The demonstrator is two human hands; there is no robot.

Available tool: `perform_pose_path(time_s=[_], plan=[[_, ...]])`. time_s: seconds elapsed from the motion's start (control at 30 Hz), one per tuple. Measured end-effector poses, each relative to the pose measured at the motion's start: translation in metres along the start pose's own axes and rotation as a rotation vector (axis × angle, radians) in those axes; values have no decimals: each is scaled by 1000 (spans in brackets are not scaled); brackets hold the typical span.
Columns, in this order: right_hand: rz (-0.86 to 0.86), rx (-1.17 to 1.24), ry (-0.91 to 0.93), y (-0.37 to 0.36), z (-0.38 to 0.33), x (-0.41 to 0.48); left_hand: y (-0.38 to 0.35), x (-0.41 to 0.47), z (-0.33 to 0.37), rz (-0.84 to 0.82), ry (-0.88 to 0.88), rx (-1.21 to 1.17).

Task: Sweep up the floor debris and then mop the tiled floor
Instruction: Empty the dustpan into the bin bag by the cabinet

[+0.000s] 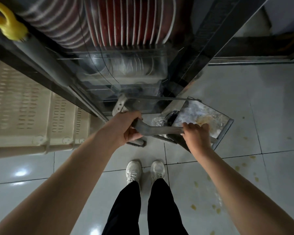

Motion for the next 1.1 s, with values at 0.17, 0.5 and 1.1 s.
perform_pose_path(time_s=[0.17, 0.5, 1.1], plan=[[22, 76, -38, 11, 7, -22, -21, -25, 13, -17, -117, 97], [58, 210, 38, 10, 0, -79, -66, -80, -4, -83, -362, 86], [-463, 640, 295, -28, -182, -178, 37, -151, -109, 18, -571, 290]])
Point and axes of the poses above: each hand's wrist, its own x-axis towards the middle knuckle, its own y-axis out of the back of the hand, z = x × y, the point moved 10 cm from there along x, towards the middle knuckle
